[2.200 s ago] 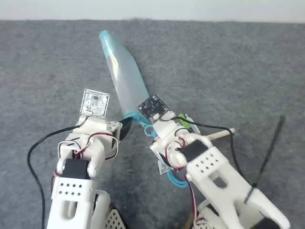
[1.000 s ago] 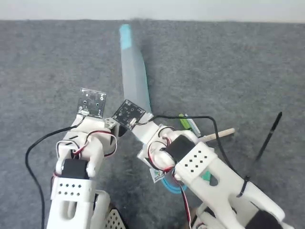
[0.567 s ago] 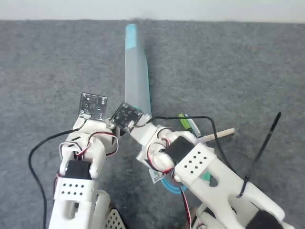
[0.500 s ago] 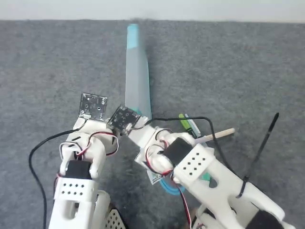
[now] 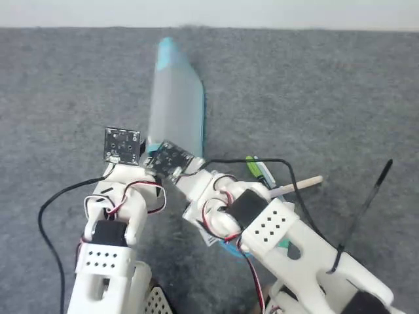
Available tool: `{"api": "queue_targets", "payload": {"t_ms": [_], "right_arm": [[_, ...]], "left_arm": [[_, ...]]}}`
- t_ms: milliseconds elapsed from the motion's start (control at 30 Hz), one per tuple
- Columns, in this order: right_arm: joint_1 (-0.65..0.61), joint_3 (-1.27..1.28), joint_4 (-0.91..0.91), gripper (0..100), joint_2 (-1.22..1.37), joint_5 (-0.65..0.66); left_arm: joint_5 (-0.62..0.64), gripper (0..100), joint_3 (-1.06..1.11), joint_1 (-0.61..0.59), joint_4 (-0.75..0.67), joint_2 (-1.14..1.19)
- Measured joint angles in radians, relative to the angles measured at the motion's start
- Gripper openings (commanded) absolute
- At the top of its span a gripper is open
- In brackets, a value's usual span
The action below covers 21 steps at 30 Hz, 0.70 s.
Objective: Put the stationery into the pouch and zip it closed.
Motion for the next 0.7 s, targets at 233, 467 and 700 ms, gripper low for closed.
{"api": "queue_targets", "payload": {"t_ms": [233, 467, 700], "right_arm": [[0.207, 0.071, 0.003, 0.6, 0.008, 0.034], [0.319, 0.068, 0.003, 0.6, 0.008, 0.052], [0.351, 0.005, 0.063, 2.3, 0.008, 0.055]], "left_arm": [[0.009, 1, -0.002, -0.031, 0.0, 0.0], [0.009, 1, -0.002, -0.097, 0.068, 0.0], [0.009, 1, -0.003, -0.097, 0.123, 0.0]]}}
